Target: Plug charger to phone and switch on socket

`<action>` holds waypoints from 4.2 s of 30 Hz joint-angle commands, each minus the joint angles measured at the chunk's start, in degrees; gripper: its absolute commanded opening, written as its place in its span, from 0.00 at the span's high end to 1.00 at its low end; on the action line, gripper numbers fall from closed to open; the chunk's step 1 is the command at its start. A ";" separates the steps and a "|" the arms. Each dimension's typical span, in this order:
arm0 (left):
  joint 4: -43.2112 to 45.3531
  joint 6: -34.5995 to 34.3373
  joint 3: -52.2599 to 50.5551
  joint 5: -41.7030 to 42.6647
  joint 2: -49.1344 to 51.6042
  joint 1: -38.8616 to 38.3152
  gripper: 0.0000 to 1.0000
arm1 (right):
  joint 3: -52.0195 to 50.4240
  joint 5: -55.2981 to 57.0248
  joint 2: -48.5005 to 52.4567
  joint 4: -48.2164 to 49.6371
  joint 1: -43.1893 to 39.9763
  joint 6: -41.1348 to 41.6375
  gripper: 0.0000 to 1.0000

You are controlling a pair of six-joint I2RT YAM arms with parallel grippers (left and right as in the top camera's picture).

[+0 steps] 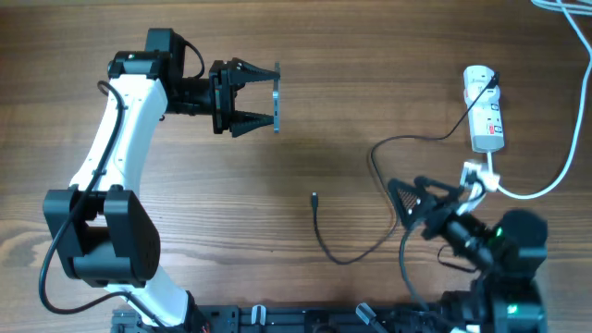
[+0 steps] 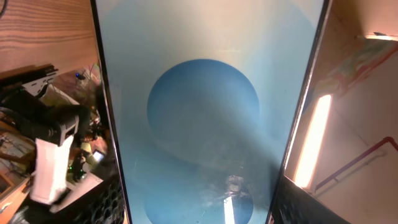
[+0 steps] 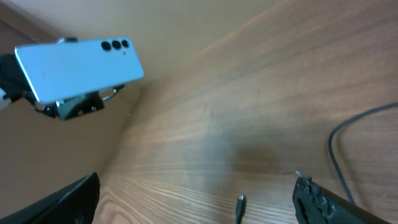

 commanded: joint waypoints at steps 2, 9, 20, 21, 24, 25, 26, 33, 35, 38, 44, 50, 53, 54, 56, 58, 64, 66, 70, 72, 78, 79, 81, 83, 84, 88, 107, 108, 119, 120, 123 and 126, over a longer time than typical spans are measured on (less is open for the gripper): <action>-0.04 -0.13 0.09 3.19 -2.03 -0.20 0.34 | 9.44 -1.22 13.25 0.61 0.17 6.08 0.00; -0.02 -0.31 0.09 3.19 -2.03 -1.66 0.34 | 9.97 -21.51 21.86 10.64 0.20 3.19 0.01; 0.02 -0.31 0.09 3.04 -2.01 -1.92 0.34 | 34.10 10.51 26.32 -27.58 10.84 -12.17 0.00; 0.02 -0.31 0.09 3.04 -2.01 -1.92 0.34 | 37.42 13.20 27.50 -30.32 12.76 -12.68 0.01; 0.00 -0.35 0.09 3.04 -2.01 -1.95 0.34 | 46.47 20.68 31.41 -36.96 19.32 -12.68 0.01; 0.00 -0.57 0.09 3.04 -2.01 -1.92 0.35 | 49.18 22.40 32.83 -38.73 21.73 -12.50 0.01; 0.00 -0.57 0.09 3.04 -2.01 -1.95 0.35 | 51.63 23.41 34.18 -40.19 24.09 -12.41 0.01; 0.02 -2.03 0.09 1.18 -2.01 -1.95 0.36 | 68.32 38.58 46.64 -45.83 43.21 -7.63 0.01; 0.02 -2.80 0.09 -1.84 -2.01 -1.95 0.36 | 75.25 44.74 52.81 -48.72 49.09 -6.51 0.01; 0.00 -3.69 0.09 -2.99 -2.01 -1.95 0.36 | 83.25 52.59 60.35 -52.22 53.57 -3.56 0.01; 0.02 -3.74 0.09 -2.99 -2.01 -1.95 0.36 | 90.27 58.71 70.38 -53.53 54.77 0.61 0.01; 1.68 -4.85 0.09 -3.04 -2.01 -1.92 0.36 | 90.25 58.27 72.35 -49.37 54.77 0.76 0.01; 4.07 -7.19 0.09 -3.02 -2.01 -1.95 0.35 | 90.12 58.42 72.85 -48.37 54.77 0.76 0.04; 4.20 -7.82 0.09 -3.02 -2.01 -1.95 0.36 | 90.12 58.88 73.35 -48.33 54.77 0.79 0.07; 4.17 -8.02 0.09 -2.95 -2.01 -1.95 0.36 | 90.09 59.93 74.40 -48.35 54.77 0.85 0.09; 4.17 -8.00 0.09 -2.95 -2.01 -1.95 0.36 | 90.09 61.99 75.95 -47.98 54.77 0.98 0.09; 4.15 -7.98 0.09 -1.66 -2.01 -1.95 0.36 | 90.09 62.66 77.64 -44.72 54.77 0.98 0.25; 4.15 -7.96 0.09 -1.66 -2.01 -1.95 0.36 | 90.09 63.52 77.75 -44.33 54.77 1.01 0.32; 4.13 -7.98 0.09 -1.62 -2.01 -1.95 0.36 | 90.07 65.79 78.03 -44.33 54.71 0.96 0.44; 4.13 -7.96 0.09 -1.40 -2.01 -1.95 0.36 | 90.05 66.07 78.40 -44.33 54.71 0.96 0.44; 4.13 -7.76 0.09 -0.94 -2.01 -1.95 0.36 | 90.05 66.07 79.76 -43.58 54.71 1.03 0.47; 4.13 -7.76 0.09 -0.81 -2.01 -1.95 0.36 | 90.05 66.07 79.97 -43.41 54.71 1.03 0.48; 4.15 -7.76 0.09 -0.81 -2.01 -1.95 0.36 | 90.05 66.05 79.97 -43.19 54.71 1.22 0.53; 4.17 -7.74 0.09 -0.83 -2.01 -1.95 0.36 | 90.05 66.05 79.97 -42.82 54.71 1.49 0.59; 4.15 -7.74 0.09 -0.83 -2.01 -1.95 0.36 | 90.05 66.05 79.97 -42.62 54.71 1.46 0.60; 4.15 -7.74 0.09 -0.81 -2.01 -1.95 0.36 | 90.05 66.12 79.97 -42.58 54.71 1.46 0.63; 4.11 -7.74 0.09 0.55 -2.01 -1.95 0.36 | 90.05 67.76 79.97 -42.80 54.71 4.26 0.80; 4.13 -7.74 0.09 0.72 -2.01 -1.95 0.36 | 90.03 67.76 79.97 -42.82 54.71 4.44 0.80; 4.15 -7.72 0.09 0.68 -2.01 -1.95 0.36 | 90.05 67.76 79.97 -42.60 54.71 5.51 0.94; 4.15 -7.72 0.09 0.68 -2.01 -1.95 0.35 | 90.05 67.76 79.97 -42.60 54.71 5.53 0.95; 4.17 -7.72 0.09 0.68 -2.01 -1.95 0.32 | 90.05 67.76 79.97 -42.45 54.73 6.56 0.95; 4.48 -7.74 0.09 0.68 -2.01 -1.95 0.24 | 90.05 67.78 79.97 -42.23 54.71 9.07 0.95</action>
